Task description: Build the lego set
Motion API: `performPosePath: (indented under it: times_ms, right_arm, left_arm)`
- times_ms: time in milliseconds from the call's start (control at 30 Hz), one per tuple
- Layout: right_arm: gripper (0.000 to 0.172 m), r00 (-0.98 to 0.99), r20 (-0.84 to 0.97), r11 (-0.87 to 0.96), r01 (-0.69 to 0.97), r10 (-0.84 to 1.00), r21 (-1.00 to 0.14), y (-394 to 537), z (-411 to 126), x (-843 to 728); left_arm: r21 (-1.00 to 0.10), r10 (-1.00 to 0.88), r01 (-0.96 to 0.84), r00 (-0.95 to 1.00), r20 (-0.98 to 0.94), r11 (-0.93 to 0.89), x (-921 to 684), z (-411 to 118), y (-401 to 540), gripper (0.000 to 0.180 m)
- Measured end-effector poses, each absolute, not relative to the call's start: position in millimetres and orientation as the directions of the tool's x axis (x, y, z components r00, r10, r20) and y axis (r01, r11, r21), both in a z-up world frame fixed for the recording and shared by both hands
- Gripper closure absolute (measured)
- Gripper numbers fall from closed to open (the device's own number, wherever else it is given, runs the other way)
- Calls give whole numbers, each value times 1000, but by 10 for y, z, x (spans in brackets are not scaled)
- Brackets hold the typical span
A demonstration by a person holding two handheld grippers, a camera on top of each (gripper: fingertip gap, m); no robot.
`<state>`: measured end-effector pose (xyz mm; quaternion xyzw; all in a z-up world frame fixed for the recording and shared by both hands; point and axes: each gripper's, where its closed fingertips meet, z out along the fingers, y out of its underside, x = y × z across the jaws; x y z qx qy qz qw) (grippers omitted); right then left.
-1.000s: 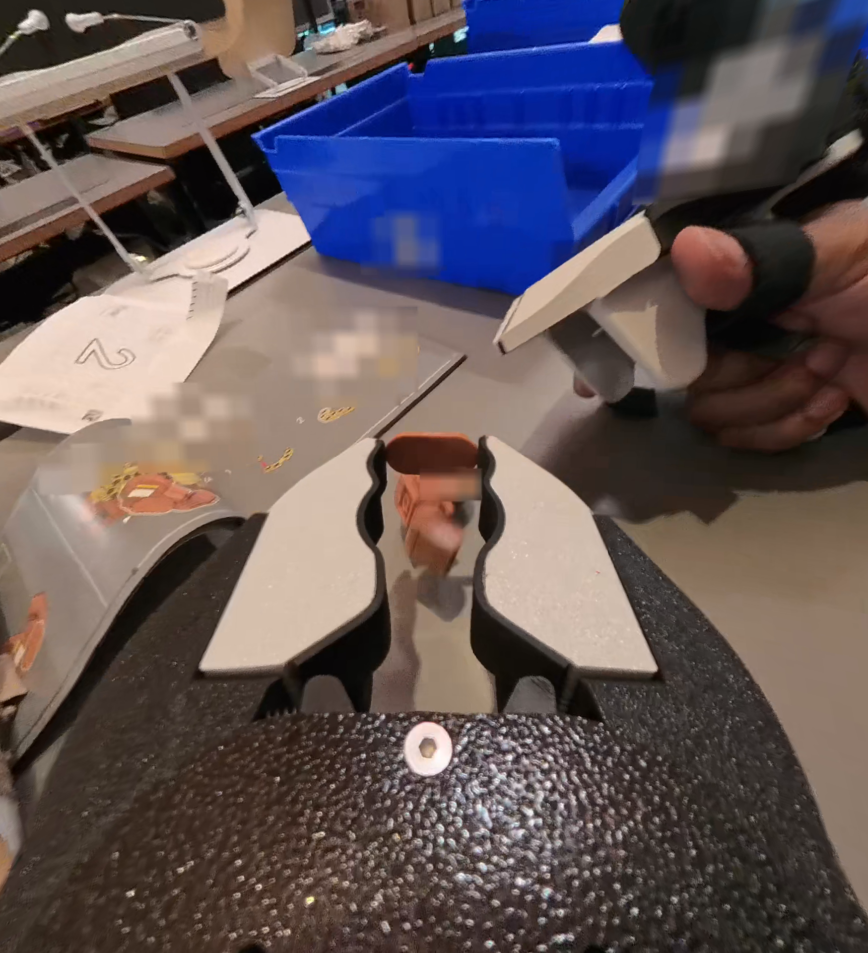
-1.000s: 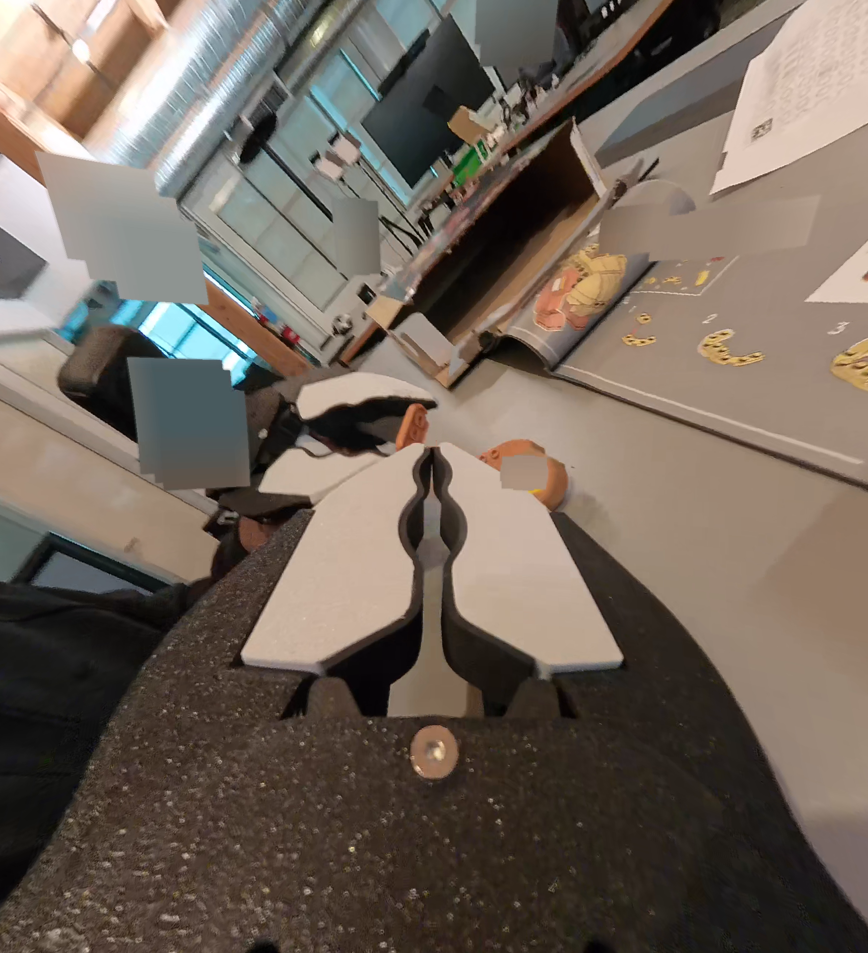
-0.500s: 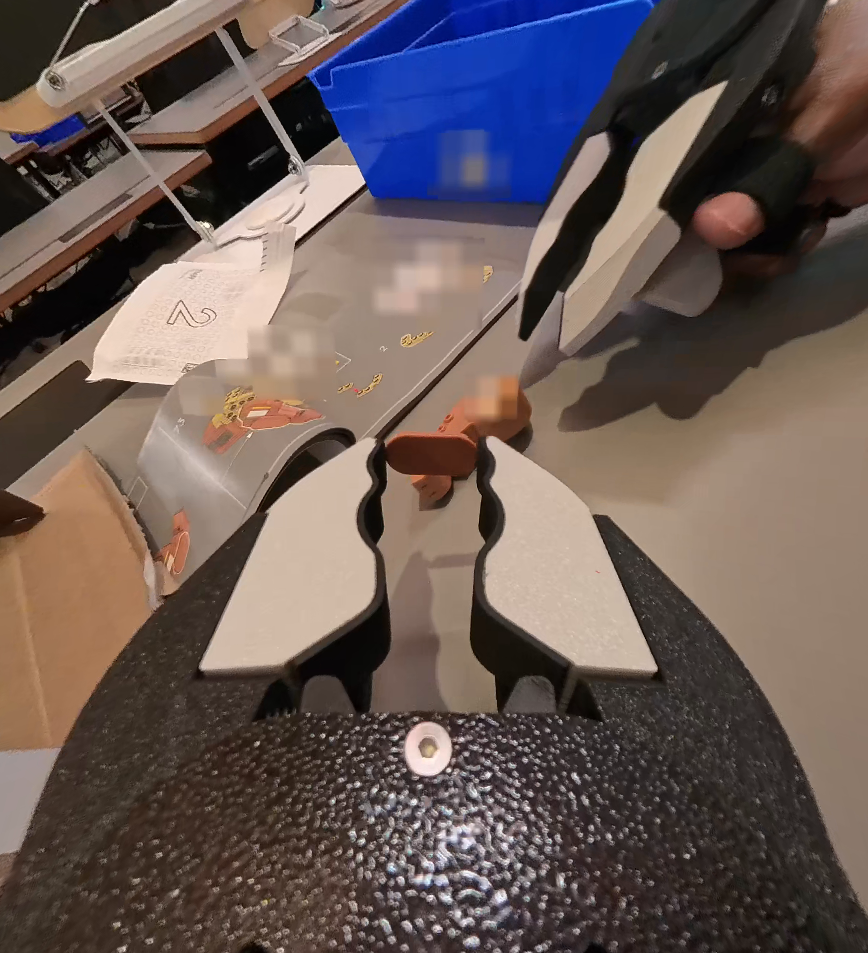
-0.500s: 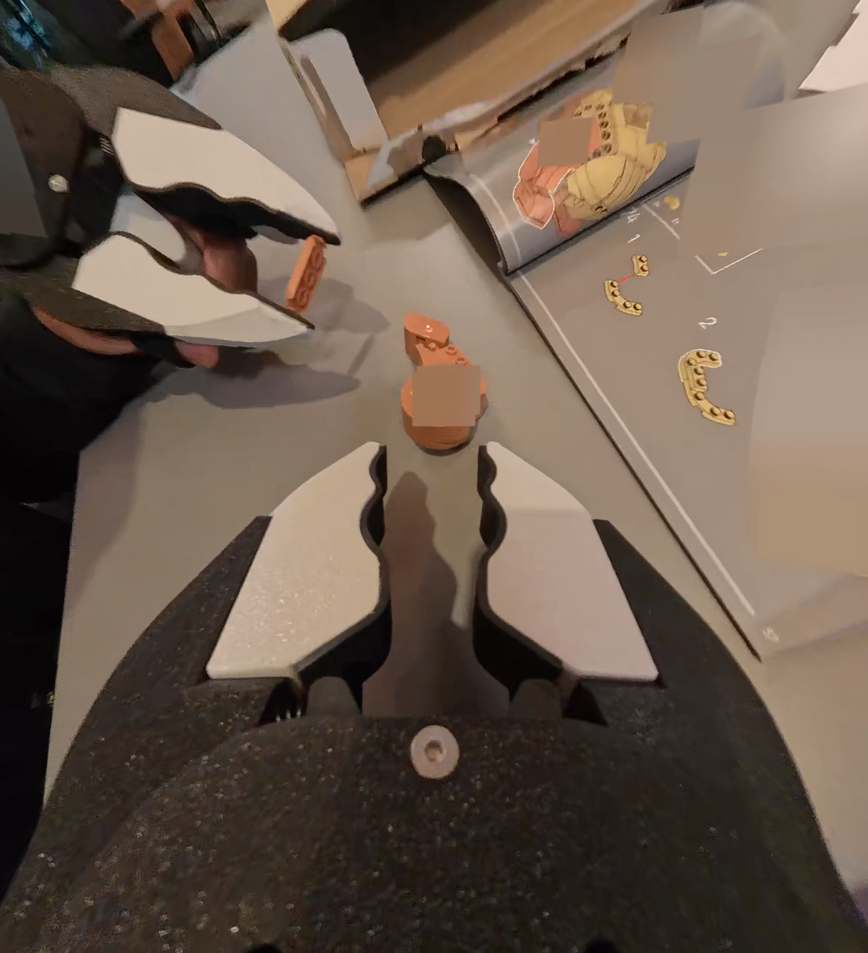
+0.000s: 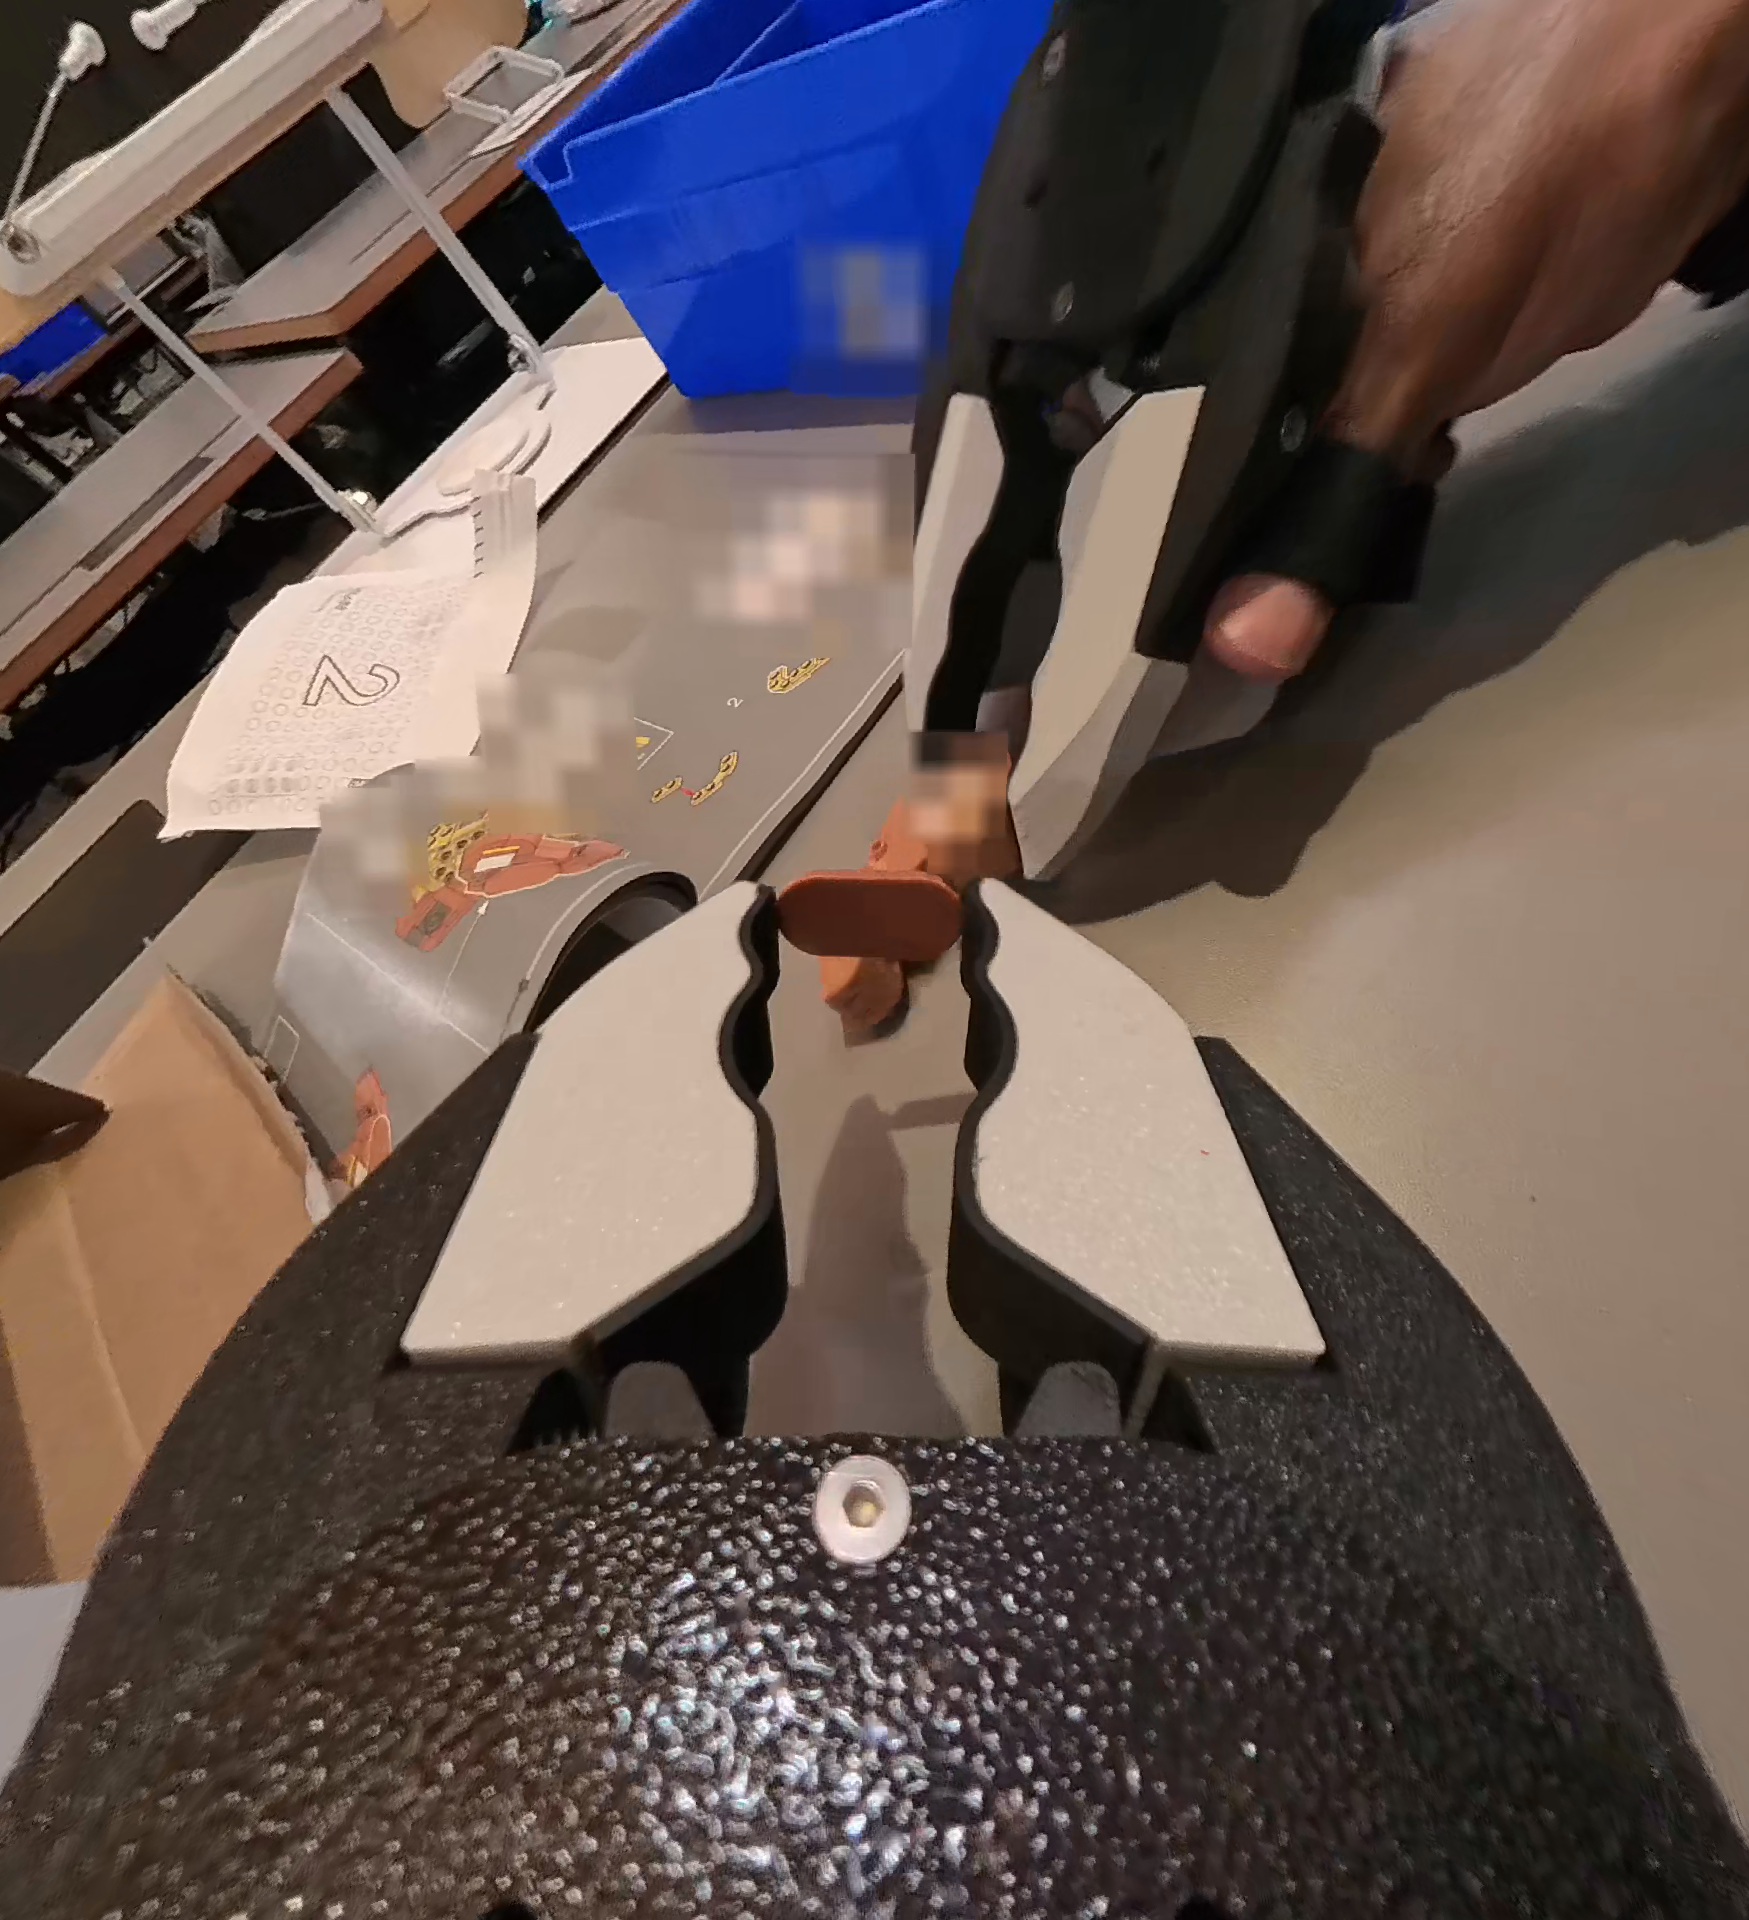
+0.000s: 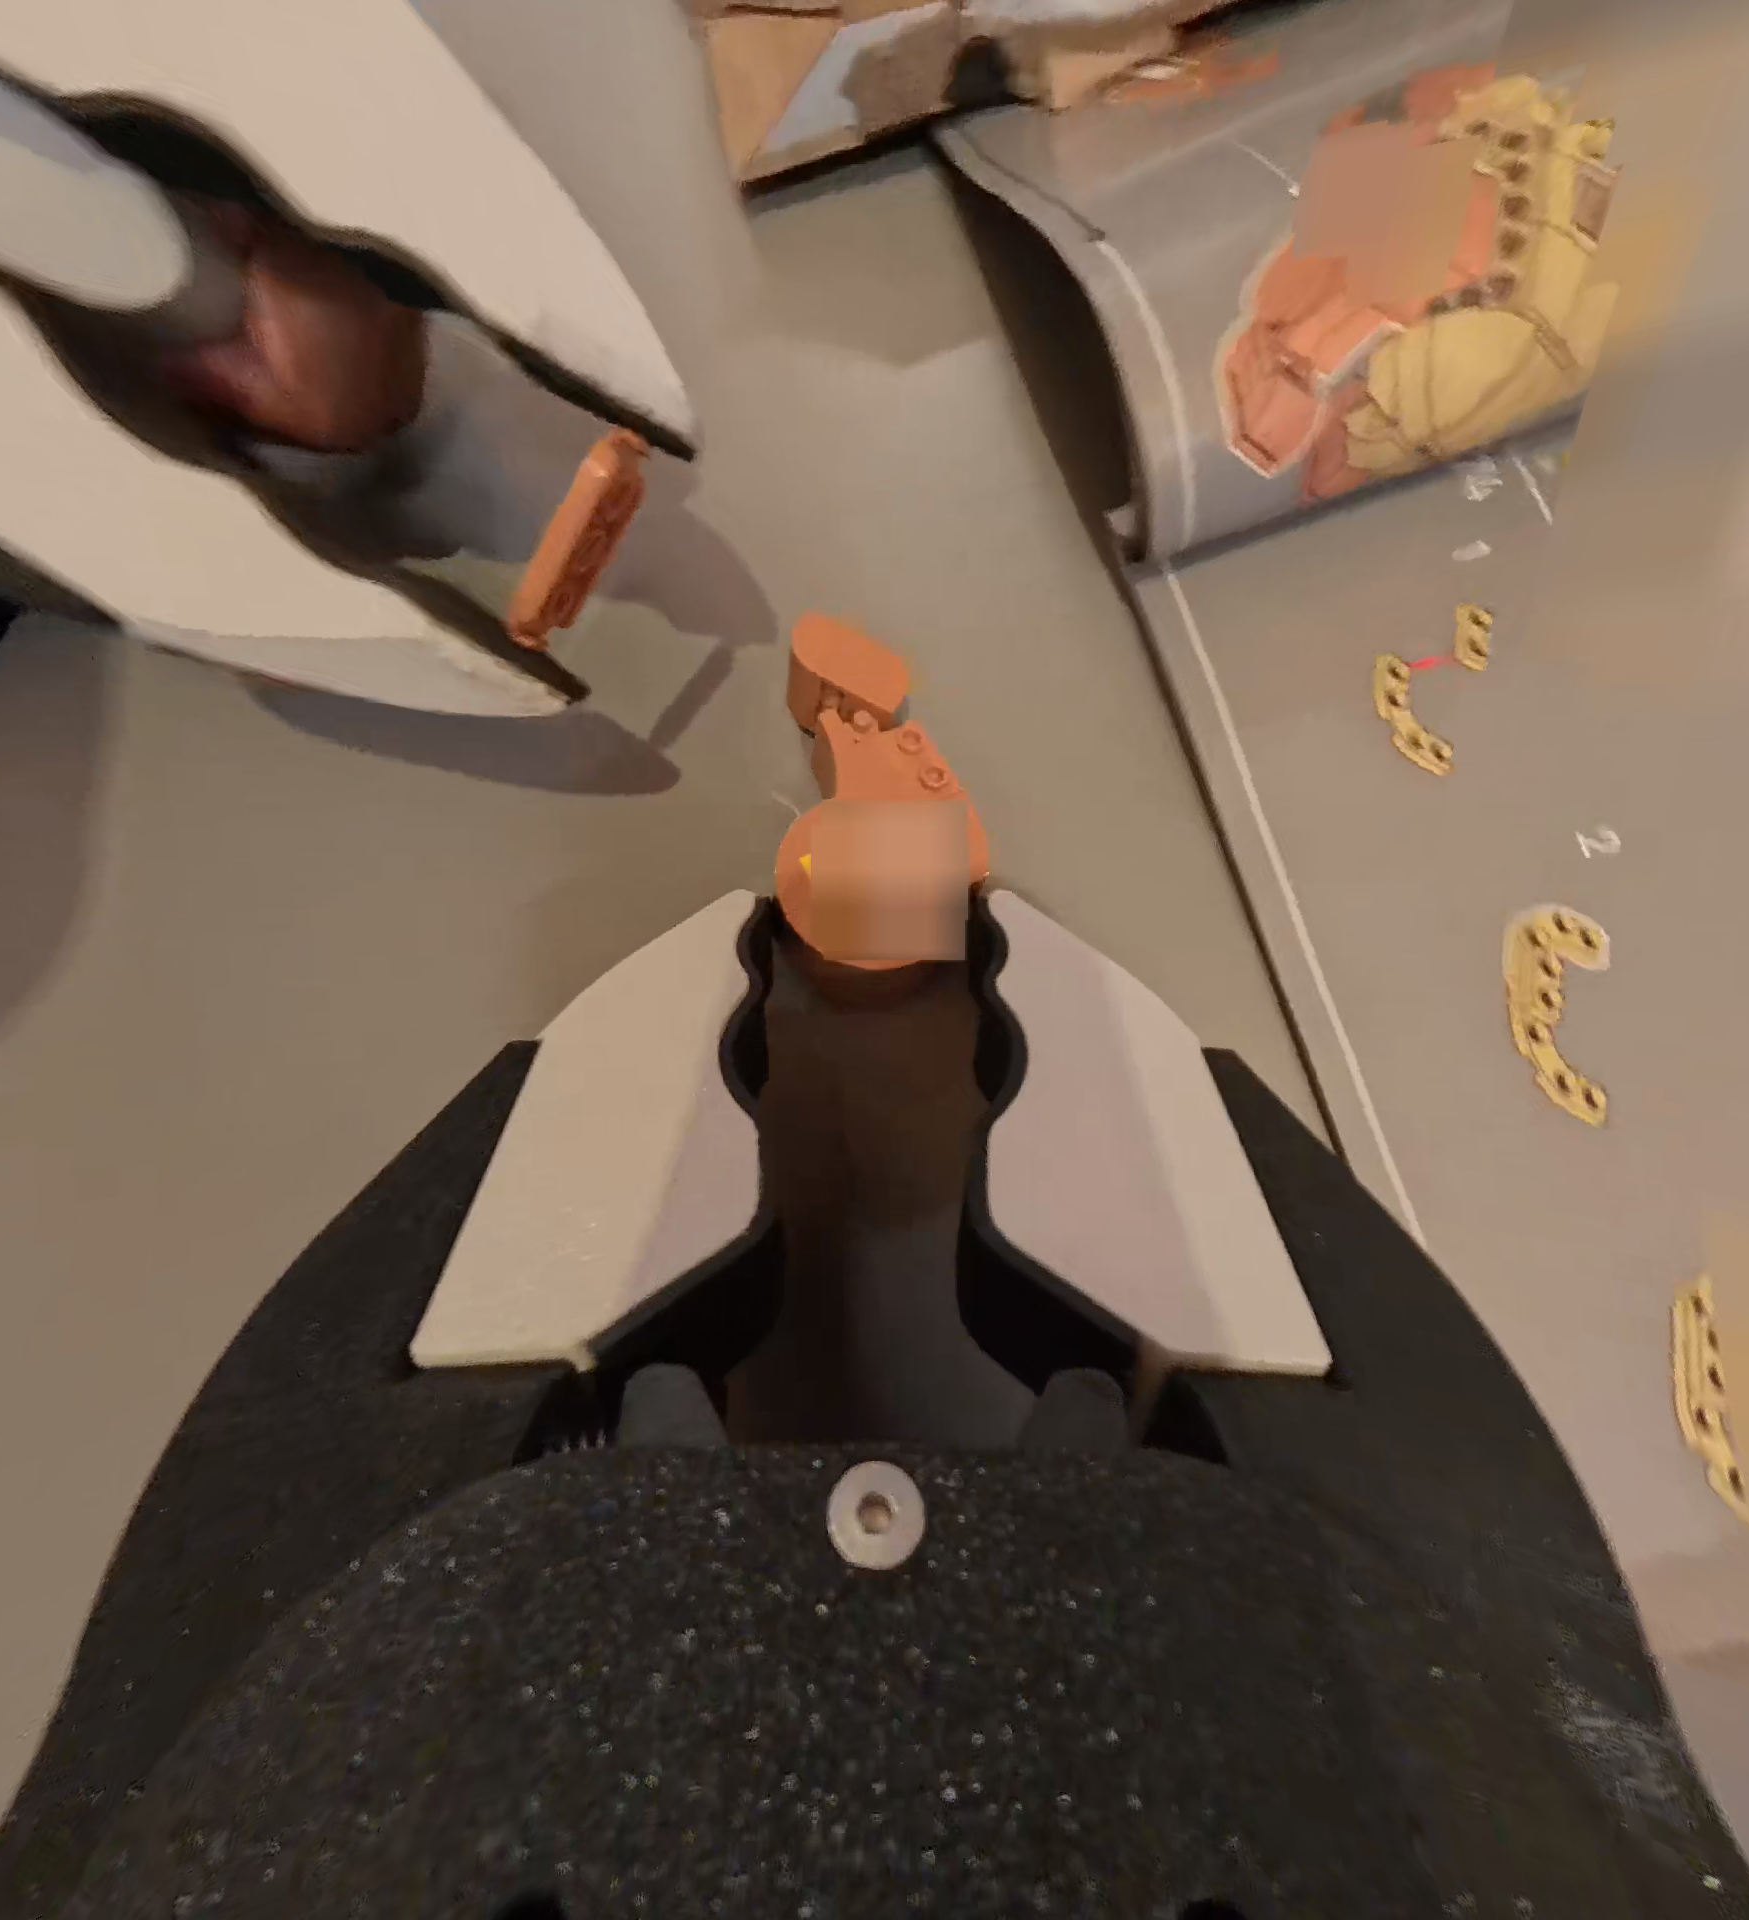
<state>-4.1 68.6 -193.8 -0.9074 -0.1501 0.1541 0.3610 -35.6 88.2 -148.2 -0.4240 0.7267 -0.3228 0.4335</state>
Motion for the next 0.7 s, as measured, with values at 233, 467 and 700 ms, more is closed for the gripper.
performPosePath:
  times_ms: [233, 467, 700]
  right_arm:
    - [136, 707, -138, -572, 424, 693, -702, 531, -1948, -268]
    - [136, 338, -53, -270, 639, 940, -720, 153, -1945, -513]
    - [136, 206, 26, -123, 675, 978, -728, 13, -1944, -557]
  left_arm:
    - [-811, -836, -318, -434, -336, 492, -427, -1492, 749, 147]
    - [-706, -588, -224, -741, -324, 672, -569, -1549, 438, 147]
    - [-627, -247, -35, -935, -254, 778, -728, -1611, 119, 147]
